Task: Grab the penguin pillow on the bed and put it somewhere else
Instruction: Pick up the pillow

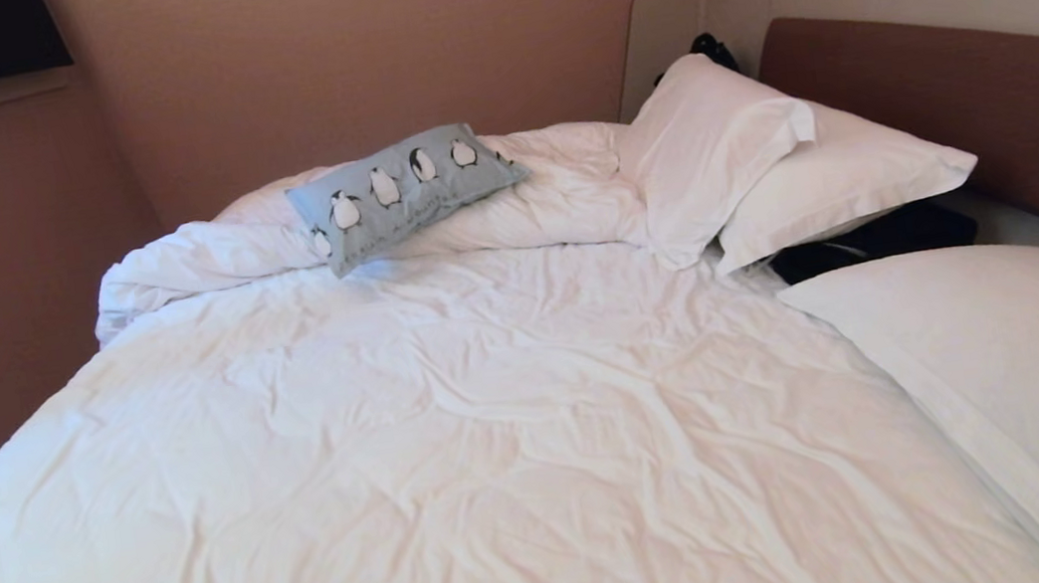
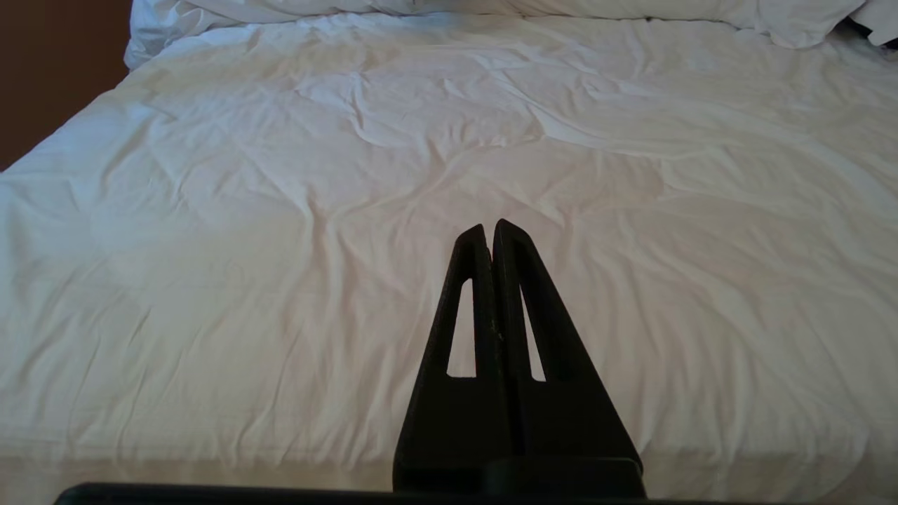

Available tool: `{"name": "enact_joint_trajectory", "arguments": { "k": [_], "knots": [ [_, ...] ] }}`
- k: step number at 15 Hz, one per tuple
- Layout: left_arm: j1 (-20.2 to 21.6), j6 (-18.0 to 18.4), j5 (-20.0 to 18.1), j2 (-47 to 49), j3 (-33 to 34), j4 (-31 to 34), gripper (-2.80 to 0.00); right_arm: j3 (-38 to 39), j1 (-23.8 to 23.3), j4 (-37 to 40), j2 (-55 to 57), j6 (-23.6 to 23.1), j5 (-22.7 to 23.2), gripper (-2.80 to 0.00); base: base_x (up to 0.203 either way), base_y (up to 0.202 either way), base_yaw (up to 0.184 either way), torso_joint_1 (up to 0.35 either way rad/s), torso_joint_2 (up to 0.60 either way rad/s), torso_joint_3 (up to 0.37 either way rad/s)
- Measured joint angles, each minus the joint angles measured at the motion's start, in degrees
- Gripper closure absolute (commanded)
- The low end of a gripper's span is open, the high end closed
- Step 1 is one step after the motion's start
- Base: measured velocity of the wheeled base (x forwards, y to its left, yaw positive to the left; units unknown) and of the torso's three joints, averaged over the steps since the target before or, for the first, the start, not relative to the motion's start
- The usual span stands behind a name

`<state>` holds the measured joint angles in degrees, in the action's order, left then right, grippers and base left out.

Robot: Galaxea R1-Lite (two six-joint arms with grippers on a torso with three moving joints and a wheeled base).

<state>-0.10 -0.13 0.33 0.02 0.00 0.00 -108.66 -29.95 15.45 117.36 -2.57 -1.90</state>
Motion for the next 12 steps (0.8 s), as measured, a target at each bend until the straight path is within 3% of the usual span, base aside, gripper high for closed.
{"name": "enact_joint_trajectory", "arguments": {
  "k": [6,12],
  "knots": [
    [0.0,0.02,-0.02,0.0,0.0,0.0,0.0,-0.2,-0.28,23.94,1.63,-6.18,2.29,0.0,0.0,0.0,0.0,0.0,0.0,0.0],
    [0.02,0.02,-0.02,0.0,0.0,0.0,0.0,5.99,0.46,40.06,-0.41,-13.13,2.0,0.0,0.0,0.0,0.0,0.0,0.0,0.0]
  ]
}}
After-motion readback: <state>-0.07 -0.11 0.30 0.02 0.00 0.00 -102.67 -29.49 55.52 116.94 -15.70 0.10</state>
